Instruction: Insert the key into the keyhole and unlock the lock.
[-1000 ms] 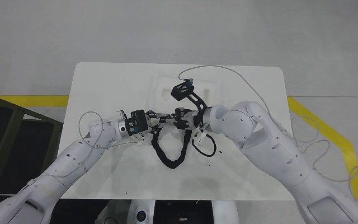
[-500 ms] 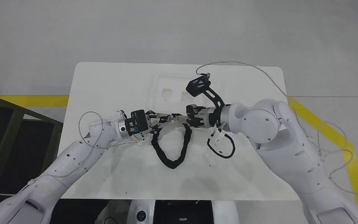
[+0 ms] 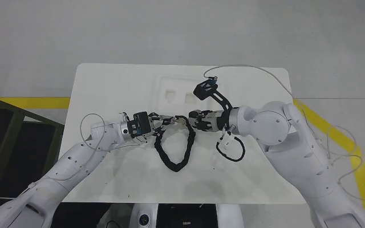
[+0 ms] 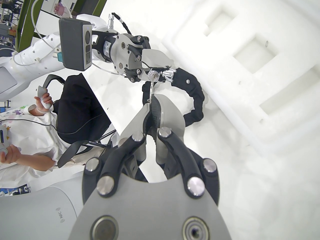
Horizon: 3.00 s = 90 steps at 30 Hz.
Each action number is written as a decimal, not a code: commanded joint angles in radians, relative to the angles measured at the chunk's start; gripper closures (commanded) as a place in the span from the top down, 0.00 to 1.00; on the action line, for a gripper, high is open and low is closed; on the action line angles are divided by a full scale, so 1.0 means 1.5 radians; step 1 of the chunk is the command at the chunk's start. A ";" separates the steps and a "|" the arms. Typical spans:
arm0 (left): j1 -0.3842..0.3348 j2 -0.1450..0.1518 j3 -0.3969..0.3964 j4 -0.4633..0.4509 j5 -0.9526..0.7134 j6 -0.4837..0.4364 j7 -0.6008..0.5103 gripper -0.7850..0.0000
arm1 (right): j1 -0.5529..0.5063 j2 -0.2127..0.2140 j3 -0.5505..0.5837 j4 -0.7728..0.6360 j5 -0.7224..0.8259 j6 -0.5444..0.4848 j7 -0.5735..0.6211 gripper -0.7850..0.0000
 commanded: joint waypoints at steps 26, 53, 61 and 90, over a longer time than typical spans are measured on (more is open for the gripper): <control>0.000 0.000 0.000 0.000 0.000 0.000 0.000 0.00 | 0.032 -0.014 -0.055 0.041 0.006 -0.002 -0.021 0.00; 0.040 -0.006 -0.050 -0.043 0.023 -0.015 -0.050 0.00 | 0.052 -0.033 -0.107 0.050 -0.020 0.002 -0.060 0.00; 0.044 -0.010 -0.058 -0.041 0.032 -0.024 -0.051 0.00 | 0.057 -0.038 -0.116 0.055 -0.031 0.012 -0.061 0.00; 0.053 -0.022 -0.094 -0.031 0.033 -0.061 -0.047 0.00 | 0.043 -0.022 -0.050 0.065 -0.031 -0.173 -0.001 0.47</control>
